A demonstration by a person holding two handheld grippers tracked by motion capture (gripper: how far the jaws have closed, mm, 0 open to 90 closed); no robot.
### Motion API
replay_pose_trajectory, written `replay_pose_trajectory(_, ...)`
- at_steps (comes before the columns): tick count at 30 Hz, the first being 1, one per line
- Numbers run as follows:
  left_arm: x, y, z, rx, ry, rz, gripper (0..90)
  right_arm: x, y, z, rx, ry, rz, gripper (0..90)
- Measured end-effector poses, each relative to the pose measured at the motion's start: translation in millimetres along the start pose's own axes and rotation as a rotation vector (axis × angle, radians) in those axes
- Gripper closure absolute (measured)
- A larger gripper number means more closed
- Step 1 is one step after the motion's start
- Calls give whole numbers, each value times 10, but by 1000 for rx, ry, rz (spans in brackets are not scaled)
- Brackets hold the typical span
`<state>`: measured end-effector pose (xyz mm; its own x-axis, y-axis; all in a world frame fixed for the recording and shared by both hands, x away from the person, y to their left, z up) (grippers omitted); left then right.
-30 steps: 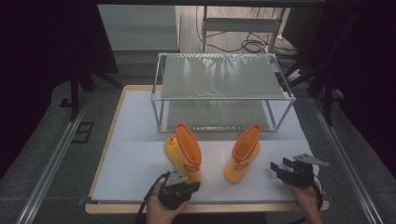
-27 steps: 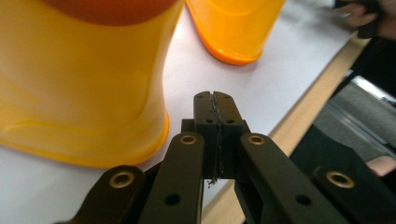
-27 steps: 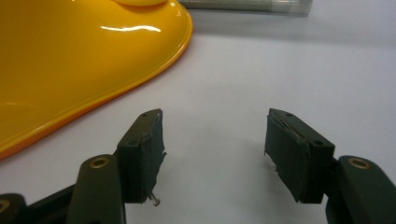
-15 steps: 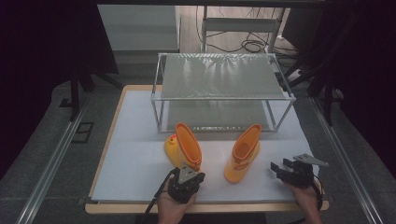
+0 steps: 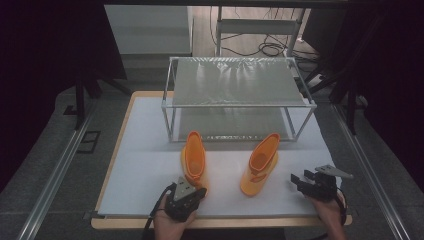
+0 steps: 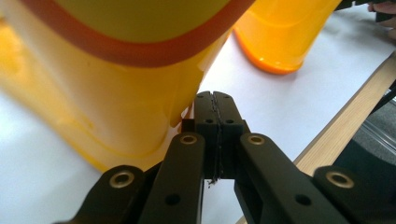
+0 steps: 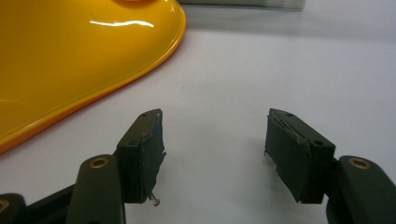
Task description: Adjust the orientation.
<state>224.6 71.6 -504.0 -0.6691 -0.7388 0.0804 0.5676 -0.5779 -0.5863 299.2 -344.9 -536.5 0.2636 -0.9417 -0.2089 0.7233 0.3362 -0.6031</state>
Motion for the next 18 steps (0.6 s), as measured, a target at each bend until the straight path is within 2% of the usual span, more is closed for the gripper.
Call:
replay_pose_trajectory(11, -217, -191, -126, 6, -40, 32, 900, 18, -7, -3, 0, 3, -7, 372)
replay_pose_trajectory(18, -396, -286, -178, 11, -96, 47, 900, 28, -9, -1, 0, 4, -8, 371)
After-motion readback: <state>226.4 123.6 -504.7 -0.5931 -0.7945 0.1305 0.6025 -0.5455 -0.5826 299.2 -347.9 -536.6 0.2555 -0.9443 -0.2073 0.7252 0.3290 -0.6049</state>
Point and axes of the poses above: each handheld gripper's, and its own axes: y roughly forward along the jaws, z roughly out of its top, x roughly to its right, the point moved 3 cm from there along y, roughly forward along the jaws, and after that the axes turned 6 degrees about y, right-handed, at the moved point
